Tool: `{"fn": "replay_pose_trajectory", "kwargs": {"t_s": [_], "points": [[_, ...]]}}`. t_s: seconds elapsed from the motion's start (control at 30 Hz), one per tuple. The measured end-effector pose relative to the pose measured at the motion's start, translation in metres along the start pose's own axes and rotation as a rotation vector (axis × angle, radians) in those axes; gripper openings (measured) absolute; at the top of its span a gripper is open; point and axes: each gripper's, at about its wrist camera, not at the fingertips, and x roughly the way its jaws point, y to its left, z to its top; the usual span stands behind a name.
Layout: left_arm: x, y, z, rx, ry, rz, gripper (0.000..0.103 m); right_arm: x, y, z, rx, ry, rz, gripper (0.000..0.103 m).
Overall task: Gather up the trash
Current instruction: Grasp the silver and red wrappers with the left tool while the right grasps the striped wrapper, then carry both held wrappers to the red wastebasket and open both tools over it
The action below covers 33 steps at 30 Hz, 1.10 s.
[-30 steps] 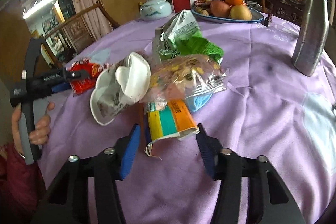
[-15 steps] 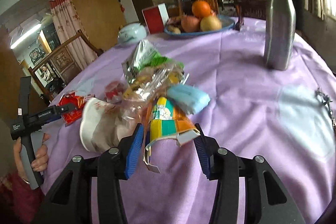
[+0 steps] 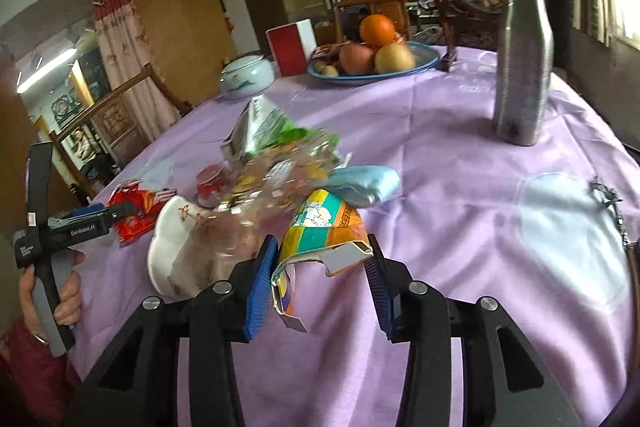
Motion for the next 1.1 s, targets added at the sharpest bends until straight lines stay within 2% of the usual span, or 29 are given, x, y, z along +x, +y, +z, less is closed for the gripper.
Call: {"fn": "replay_pose_trajectory", "kwargs": {"t_s": [0.07, 0.17, 0.3, 0.4, 0.47, 0.5, 0.53, 0.63, 0.7, 0.8, 0.9, 0.93, 1.0, 1.1], "points": [[0.002, -0.005, 0.006, 0.065, -0.023, 0.004, 0.096, 0.002, -0.002, -0.001, 0.009, 0.017, 0.007, 0.044], [0.008, -0.009, 0.014, 0.144, -0.035, -0.035, 0.096, 0.003, -0.004, -0.001, 0.01, 0.024, 0.009, 0.045], [0.02, -0.024, 0.016, 0.301, -0.015, -0.074, 0.096, 0.005, -0.003, -0.001, 0.008, 0.035, 0.009, 0.045], [0.031, -0.041, 0.006, 0.439, 0.02, -0.091, 0.096, 0.006, -0.004, -0.001, 0.014, 0.042, 0.013, 0.045], [0.032, -0.049, 0.001, 0.479, 0.038, -0.09, 0.096, 0.006, -0.006, -0.002, 0.022, 0.048, 0.019, 0.045], [0.031, -0.051, 0.0, 0.482, 0.032, -0.09, 0.092, 0.007, -0.006, -0.001, 0.025, 0.049, 0.021, 0.045], [0.029, -0.052, -0.001, 0.477, 0.025, -0.098, 0.087, 0.007, -0.007, -0.001, 0.028, 0.049, 0.022, 0.045], [0.025, -0.046, 0.001, 0.376, 0.056, -0.206, 0.079, 0.007, -0.007, -0.001, 0.03, 0.05, 0.024, 0.045], [0.025, -0.043, 0.0, 0.321, 0.081, -0.265, 0.066, 0.007, -0.007, -0.001, 0.03, 0.05, 0.024, 0.045], [0.027, -0.041, 0.003, 0.242, 0.108, -0.312, 0.053, 0.007, -0.007, -0.001, 0.033, 0.049, 0.025, 0.045], [0.019, -0.036, 0.002, 0.183, 0.091, -0.295, 0.051, 0.004, -0.01, 0.0, 0.046, 0.034, 0.03, 0.044], [0.014, -0.033, 0.003, 0.154, 0.077, -0.291, 0.051, 0.002, -0.011, 0.0, 0.053, 0.023, 0.036, 0.03], [0.003, -0.026, 0.005, 0.106, 0.052, -0.301, 0.051, -0.001, -0.014, 0.002, 0.068, 0.005, 0.049, 0.014], [-0.023, -0.012, 0.009, 0.043, -0.007, -0.313, 0.051, -0.005, -0.016, 0.002, 0.083, -0.017, 0.06, 0.01]]}}
